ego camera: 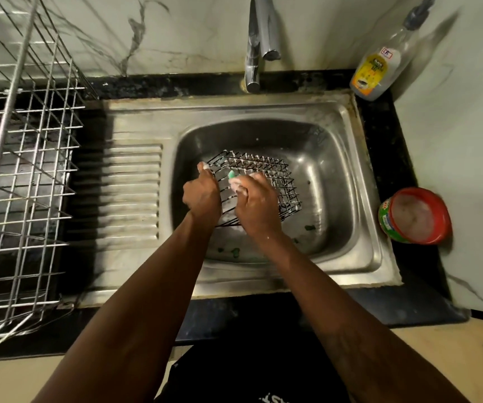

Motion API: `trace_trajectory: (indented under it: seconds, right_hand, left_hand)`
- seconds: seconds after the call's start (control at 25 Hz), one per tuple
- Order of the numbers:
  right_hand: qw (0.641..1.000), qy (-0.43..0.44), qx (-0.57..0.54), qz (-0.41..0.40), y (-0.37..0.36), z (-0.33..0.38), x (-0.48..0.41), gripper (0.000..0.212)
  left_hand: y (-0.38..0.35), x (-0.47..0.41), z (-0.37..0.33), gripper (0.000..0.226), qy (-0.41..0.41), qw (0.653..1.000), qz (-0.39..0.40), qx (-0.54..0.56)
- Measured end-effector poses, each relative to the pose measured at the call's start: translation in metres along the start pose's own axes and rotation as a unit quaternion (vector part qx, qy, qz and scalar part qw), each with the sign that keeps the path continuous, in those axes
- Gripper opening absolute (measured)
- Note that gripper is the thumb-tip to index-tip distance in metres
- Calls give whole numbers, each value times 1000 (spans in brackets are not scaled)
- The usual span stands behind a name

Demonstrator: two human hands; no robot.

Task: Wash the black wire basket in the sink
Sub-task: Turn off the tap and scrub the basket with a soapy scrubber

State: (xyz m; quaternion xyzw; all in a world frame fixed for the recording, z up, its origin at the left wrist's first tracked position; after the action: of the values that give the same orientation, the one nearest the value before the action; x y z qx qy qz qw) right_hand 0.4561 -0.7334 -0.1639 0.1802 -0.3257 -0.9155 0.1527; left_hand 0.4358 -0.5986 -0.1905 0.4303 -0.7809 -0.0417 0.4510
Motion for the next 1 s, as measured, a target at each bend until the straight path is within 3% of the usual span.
trace_trajectory:
  seconds: [0.2,0.36,0.6,0.72,0.84,1.0]
  right_hand:
    - [999,-27,5,38,0,3,-70,25]
    - [991,91,28,94,-2,16,-39,28]
    - [1000,9,5,-30,16,26,-76,26]
    - [993,6,99,70,13,30,-95,22]
    - [962,1,195,189,8,45,-113,15]
    - [937,45,225,263,-2,57,-115,11]
  left_hand:
    - [-1,8,-1,75,-8,999,-10,29]
    - [3,11,2,74,-11,999,-6,36]
    - [0,33,-13,75,-66,997,-29,38]
    - [2,41,-15,72,-71,996,-43,45]
    - [0,50,-17,74,-105,993,-39,29]
    - [0,56,-20,75,-155,987,-35,4]
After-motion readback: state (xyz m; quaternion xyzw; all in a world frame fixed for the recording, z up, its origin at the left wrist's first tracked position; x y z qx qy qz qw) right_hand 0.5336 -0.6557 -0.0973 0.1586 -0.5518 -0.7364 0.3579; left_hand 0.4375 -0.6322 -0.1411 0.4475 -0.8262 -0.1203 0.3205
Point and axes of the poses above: each hand's wrist, its own x-axis away from the middle knuckle, its own y-axis out of the back of the hand, z = x × y, the point moved 4 cm from there along -x, towards the middle knuckle, and after that the axes turned 5 degrees about z, right-handed, at the moved point
